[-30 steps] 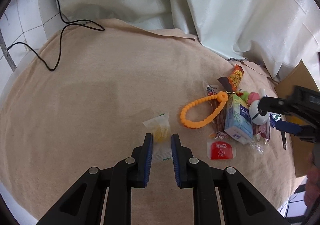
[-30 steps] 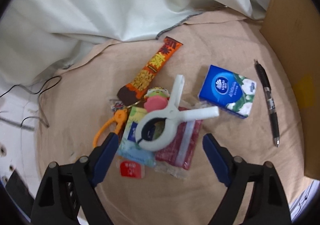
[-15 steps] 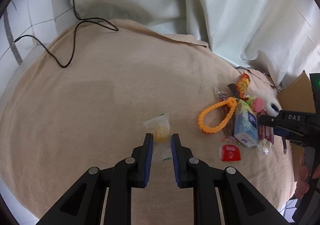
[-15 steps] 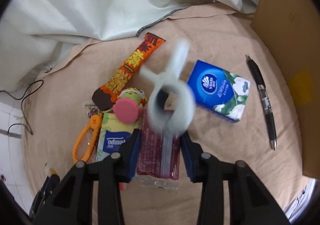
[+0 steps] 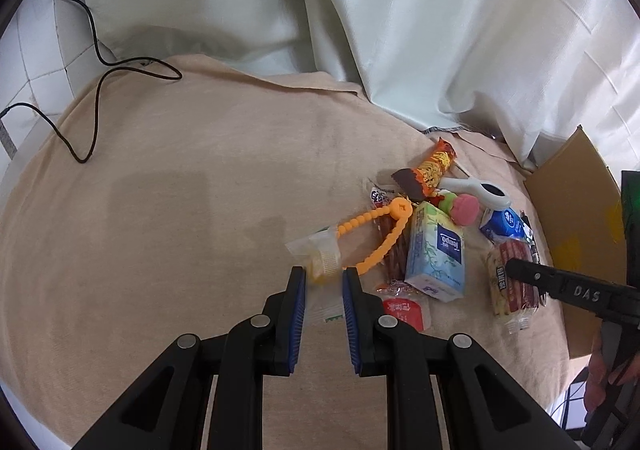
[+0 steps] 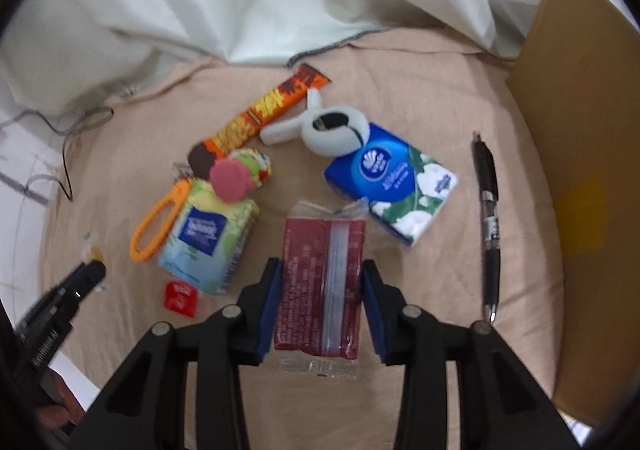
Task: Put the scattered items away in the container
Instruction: 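Carry the red snack pack and clear bag into the box and release both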
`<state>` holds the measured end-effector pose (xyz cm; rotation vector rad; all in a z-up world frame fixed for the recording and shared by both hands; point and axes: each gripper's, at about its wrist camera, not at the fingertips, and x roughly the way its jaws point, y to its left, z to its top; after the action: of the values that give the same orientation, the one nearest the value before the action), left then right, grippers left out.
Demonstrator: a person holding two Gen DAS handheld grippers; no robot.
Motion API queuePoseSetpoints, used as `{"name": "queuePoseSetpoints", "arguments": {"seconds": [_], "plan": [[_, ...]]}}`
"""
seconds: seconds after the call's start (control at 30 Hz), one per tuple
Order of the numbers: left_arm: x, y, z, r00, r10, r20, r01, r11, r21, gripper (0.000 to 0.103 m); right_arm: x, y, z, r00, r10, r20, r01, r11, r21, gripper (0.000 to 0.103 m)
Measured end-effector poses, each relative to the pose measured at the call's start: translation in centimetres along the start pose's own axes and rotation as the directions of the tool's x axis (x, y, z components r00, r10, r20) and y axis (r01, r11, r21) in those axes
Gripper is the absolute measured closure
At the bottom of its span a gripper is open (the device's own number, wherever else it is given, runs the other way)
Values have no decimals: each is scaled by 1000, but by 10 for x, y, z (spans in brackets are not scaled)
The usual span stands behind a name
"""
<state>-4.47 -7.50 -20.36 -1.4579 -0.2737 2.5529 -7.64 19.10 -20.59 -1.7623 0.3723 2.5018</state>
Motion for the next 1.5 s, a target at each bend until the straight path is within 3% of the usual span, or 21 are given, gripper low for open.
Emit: {"name": "queuePoseSetpoints", "arguments": {"seconds": [0.13,0.2,0.33,0.37,0.4,0.53,0.73,0.93,1.2,1.33,1.5], "plan": [[0,2,-1,1000,6,-3,-6,1000,0,84,11,10,-1,998,-42,-37,41,998,-43,58],[-1,5,0,1000,7,-2,-7,1000,-6,84,17,17,-2,996,-75,-50,71,995,-73,46],[-4,8,0,1000,10,4,-10,1000,-7,84,29,20,-7,994,-78,-75,72,994,-76,42],[-5,8,1,1000,10,6,-10,1000,-5,84,28,18,-8,995,-74,-64,70,995,-66,45],[-6,9,1,1000,11,6,-11,1000,-5,84,26,15,-9,997,-60,-48,57,997,-49,60],[-9,5,5,1000,7,3,-7,1000,10,84,6,9,-7,1000,5,-4,-5,1000,-29,60],[-21,-24,27,1000,-24,3,24,998,65,84,-58,0,6,993,74,90,-70,996,-48,60],[-44,-99,68,991,-113,66,97,973,207,84,-112,-28,21,979,77,188,-75,997,-18,60],[-55,-237,109,954,-292,65,247,890,383,84,-185,-122,27,945,-61,321,26,993,113,60],[-52,-309,115,927,-375,23,329,839,433,84,-203,-169,20,932,-129,338,70,981,182,60],[-39,-379,111,906,-419,-59,396,791,467,84,-201,-220,6,936,-180,303,106,963,247,60]]}}
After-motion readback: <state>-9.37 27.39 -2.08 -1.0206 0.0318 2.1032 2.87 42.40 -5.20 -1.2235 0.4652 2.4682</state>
